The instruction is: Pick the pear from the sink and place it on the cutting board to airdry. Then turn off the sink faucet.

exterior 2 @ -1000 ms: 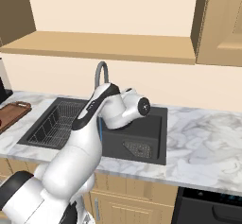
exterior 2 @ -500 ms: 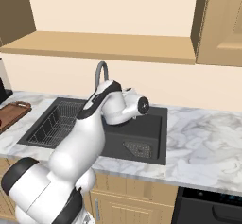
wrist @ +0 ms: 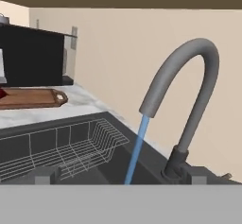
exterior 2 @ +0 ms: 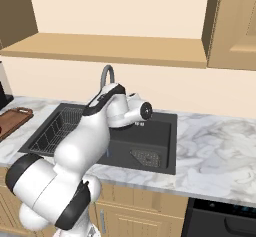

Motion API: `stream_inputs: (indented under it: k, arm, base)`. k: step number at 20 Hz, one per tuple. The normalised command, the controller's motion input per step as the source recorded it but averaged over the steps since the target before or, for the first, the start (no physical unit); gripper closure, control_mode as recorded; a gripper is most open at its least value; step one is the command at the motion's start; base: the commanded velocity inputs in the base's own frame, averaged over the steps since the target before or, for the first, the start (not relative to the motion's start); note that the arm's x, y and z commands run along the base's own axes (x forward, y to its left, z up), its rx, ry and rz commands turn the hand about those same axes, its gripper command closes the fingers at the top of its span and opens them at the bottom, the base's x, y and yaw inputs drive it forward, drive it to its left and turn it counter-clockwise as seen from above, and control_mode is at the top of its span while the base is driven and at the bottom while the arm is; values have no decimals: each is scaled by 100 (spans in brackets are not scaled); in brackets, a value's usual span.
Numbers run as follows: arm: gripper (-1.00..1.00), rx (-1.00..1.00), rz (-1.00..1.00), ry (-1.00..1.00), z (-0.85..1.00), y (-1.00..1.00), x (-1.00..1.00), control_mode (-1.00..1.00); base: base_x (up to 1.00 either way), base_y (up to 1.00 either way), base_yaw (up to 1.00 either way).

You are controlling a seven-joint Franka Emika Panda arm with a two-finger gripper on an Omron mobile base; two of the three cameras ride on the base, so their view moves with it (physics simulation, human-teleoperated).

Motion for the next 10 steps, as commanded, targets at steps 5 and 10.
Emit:
stream_inputs:
  k: [5, 10]
  arm:
    - [-100, 0, -4, 1, -6, 0, 38, -100]
    - [-100, 1, -5, 2, -19, 0, 24, -100]
  base:
    - [0, 0, 0]
    - [0, 0, 0]
